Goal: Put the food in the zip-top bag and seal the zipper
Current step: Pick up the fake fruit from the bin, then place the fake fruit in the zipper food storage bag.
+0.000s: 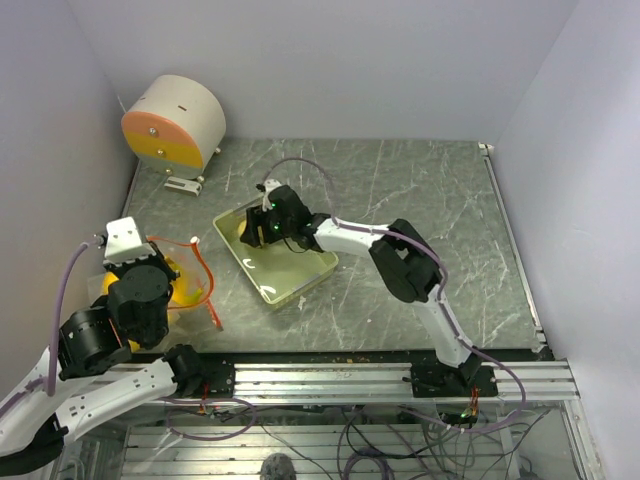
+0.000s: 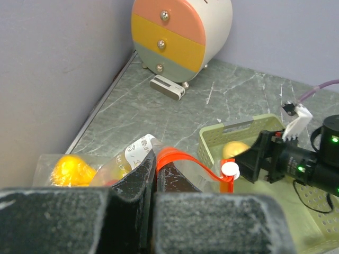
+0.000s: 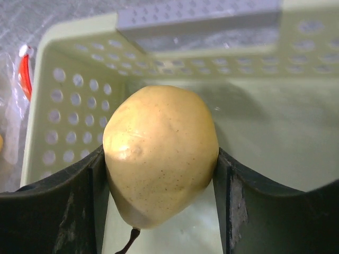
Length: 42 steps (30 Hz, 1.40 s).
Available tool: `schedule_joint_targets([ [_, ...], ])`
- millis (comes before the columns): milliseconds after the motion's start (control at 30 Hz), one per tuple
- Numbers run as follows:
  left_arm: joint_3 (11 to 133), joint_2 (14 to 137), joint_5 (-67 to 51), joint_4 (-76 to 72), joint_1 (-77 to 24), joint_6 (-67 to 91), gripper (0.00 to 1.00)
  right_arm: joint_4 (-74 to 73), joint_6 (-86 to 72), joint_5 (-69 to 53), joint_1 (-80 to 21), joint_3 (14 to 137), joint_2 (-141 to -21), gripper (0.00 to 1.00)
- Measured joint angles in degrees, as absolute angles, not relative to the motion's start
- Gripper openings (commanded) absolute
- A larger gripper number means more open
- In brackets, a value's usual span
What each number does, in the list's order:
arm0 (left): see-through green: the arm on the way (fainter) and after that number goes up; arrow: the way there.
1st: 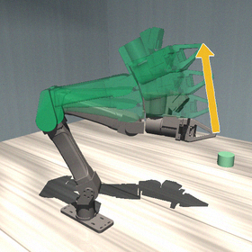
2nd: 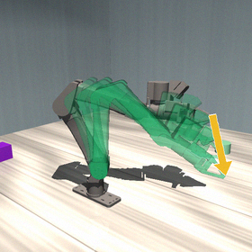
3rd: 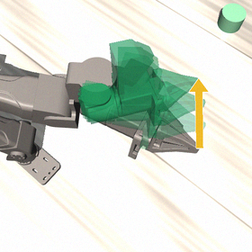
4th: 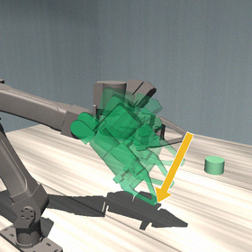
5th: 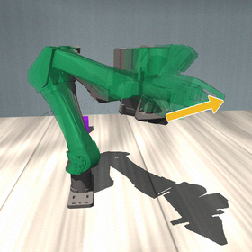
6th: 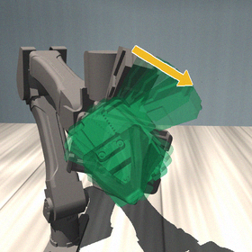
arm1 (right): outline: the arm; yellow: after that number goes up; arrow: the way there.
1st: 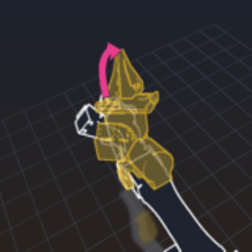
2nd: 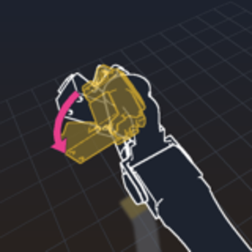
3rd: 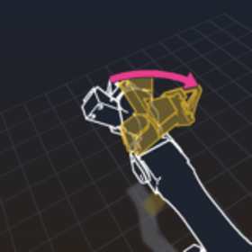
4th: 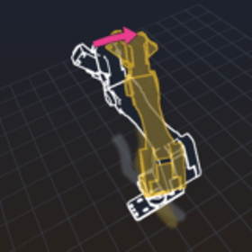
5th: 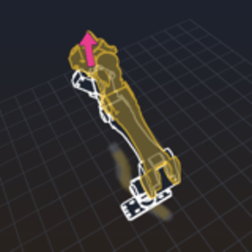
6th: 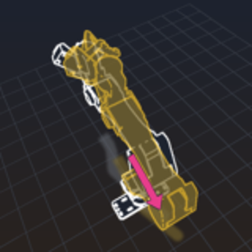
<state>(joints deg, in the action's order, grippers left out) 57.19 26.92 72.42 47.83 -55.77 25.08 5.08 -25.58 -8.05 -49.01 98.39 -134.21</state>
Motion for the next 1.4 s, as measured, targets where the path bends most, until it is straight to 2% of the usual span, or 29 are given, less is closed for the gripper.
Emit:
schedule_joint_targets([
  [133,56.51,27.88,71.75,46.09,-55.77,24.93,0.07,5.08,-24.32,-5.65,-48.27,88.64,-125.58,0.40],
  [333,53.67,32.64,69.10,40.69,-55.77,24.88,0.07,5.37,-21.58,-3.31,-46.70,76.20,-105.80,0.39],
  [533,47.86,37.39,65.98,33.45,-55.77,25.69,0.07,6.57,-18.90,-9.56,-46.37,68.51,-88.09,0.40],
  [700,42.83,42.28,63.46,29.10,-55.77,28.38,0.07,6.28,-16.84,-15.62,-49.36,63.13,-78.02,0.40],
  [967,42.74,45.28,62.06,27.22,-55.77,30.87,0.07,4.71,-14.22,-20.99,-59.77,63.09,-78.72,0.39],
  [1300,42.63,40.69,62.08,27.90,-55.72,31.14,0.07,5.48,-17.17,-15.59,-60.07,63.92,-88.12,0.39],
  [1400,42.63,40.07,62.00,28.29,-55.72,31.59,0.07,5.82,-17.96,-14.31,-60.07,66.17,-92.90,0.45],
])
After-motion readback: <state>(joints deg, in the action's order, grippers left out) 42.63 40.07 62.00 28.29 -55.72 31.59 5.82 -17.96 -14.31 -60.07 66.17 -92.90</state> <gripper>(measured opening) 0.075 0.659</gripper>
